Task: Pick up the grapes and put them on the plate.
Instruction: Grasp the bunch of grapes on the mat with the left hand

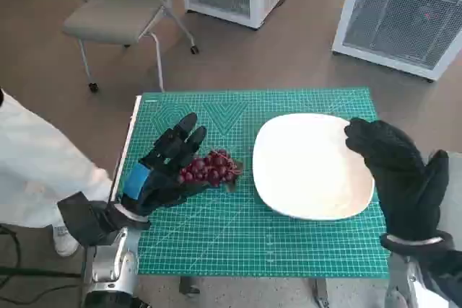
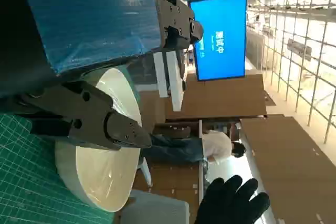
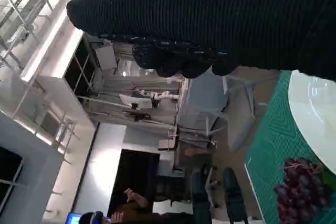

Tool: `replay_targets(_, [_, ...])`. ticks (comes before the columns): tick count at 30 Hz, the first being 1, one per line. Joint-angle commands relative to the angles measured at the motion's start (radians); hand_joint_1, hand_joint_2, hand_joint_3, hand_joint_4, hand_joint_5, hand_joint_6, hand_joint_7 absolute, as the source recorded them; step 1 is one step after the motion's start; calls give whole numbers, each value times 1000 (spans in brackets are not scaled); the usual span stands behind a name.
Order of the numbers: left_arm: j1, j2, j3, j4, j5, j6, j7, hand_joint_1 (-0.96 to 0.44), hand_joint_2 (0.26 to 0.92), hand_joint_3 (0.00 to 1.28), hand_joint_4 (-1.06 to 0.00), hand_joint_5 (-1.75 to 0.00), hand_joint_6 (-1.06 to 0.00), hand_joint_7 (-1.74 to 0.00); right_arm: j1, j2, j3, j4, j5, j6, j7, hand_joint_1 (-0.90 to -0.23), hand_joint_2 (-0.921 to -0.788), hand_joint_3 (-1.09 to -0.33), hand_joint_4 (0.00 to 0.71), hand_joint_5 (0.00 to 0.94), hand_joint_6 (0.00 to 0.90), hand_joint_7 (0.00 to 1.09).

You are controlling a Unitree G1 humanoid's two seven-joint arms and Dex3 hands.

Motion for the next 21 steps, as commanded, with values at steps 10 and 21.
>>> replay_targets(10, [21,4,-4,-40,3,14,21,-134,899,0,-209,-101,-254,-12,11,0,4,13,2,1,7,-406,-921,-633,410,696,167,979])
replay_targets(21, [30,10,-6,-58,2,24,26,-139,900,0,-192,-119,-235,-1,15,1,5,12,1,-5,9,-405,-921,-633,408,698,160,978])
